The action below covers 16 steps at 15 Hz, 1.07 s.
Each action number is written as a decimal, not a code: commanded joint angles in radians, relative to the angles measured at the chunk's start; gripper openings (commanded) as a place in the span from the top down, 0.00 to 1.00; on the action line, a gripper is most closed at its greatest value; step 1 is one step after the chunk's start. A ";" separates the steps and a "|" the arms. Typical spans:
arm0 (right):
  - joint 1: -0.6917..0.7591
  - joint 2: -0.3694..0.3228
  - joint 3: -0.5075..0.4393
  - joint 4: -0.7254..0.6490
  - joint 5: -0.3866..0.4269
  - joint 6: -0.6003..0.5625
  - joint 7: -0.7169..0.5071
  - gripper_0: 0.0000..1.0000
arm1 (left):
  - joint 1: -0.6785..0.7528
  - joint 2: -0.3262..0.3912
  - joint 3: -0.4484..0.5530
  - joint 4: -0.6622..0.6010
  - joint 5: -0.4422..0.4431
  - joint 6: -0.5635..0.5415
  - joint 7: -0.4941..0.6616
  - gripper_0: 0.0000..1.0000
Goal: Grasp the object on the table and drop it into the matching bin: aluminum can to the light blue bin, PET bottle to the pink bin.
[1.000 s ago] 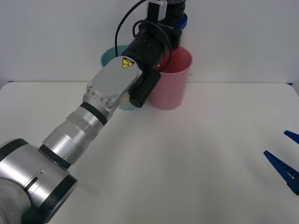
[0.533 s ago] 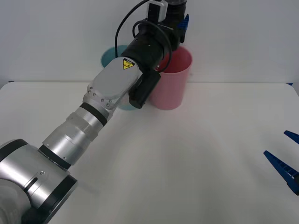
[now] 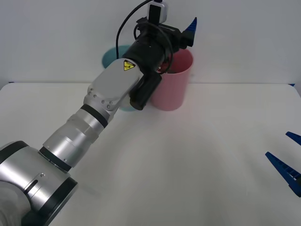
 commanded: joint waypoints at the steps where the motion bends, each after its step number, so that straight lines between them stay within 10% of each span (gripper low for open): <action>1: 0.000 0.000 0.000 0.000 0.000 0.000 0.000 0.00 | 0.023 0.016 0.001 -0.038 0.070 -0.012 -0.003 0.00; 9: 0.000 0.000 0.000 0.000 0.000 0.000 0.000 0.00 | 0.295 0.076 0.070 -0.362 0.154 -0.040 -0.015 0.00; 16: 0.000 0.000 0.000 0.000 0.000 0.000 0.000 0.00 | 0.566 0.150 0.294 -0.567 0.179 -0.282 -0.029 0.00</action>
